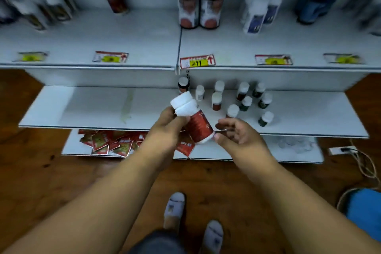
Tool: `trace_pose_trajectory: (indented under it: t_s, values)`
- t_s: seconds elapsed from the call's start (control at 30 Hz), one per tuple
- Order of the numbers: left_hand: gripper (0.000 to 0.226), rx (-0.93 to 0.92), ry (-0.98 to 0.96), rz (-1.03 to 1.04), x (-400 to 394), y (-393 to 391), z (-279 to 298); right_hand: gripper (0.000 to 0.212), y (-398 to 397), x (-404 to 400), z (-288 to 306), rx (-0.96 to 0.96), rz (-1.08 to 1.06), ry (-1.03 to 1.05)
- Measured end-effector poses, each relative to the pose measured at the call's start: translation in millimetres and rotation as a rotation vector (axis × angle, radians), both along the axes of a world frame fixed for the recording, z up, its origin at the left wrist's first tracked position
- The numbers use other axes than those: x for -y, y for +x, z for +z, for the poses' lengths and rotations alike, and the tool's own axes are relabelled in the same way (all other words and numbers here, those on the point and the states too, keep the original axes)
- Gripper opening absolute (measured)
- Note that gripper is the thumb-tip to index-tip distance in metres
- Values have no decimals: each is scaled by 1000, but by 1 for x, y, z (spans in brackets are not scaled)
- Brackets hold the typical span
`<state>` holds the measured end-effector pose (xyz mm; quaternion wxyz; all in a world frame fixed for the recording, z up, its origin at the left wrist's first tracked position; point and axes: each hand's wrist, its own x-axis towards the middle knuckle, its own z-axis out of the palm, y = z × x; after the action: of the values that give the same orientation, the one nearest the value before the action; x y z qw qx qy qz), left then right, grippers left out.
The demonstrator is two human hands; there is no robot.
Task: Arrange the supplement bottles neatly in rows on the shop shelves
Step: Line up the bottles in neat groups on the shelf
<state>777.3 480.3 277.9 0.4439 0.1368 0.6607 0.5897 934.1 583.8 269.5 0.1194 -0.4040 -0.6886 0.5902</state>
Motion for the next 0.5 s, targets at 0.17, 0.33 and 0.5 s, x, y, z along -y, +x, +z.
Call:
trace_pose_trajectory:
  t_s: [0.17, 0.33, 0.5]
  values:
    - [56, 377, 204, 126, 10, 31, 87, 25, 26, 11, 82, -68, -34, 142]
    - [68, 341, 358, -48, -6, 26, 132, 22, 16, 3, 124, -140, -98, 256]
    - [61, 245, 399, -143, -41, -5, 148, 19, -3, -12, 135, -214, -215, 244]
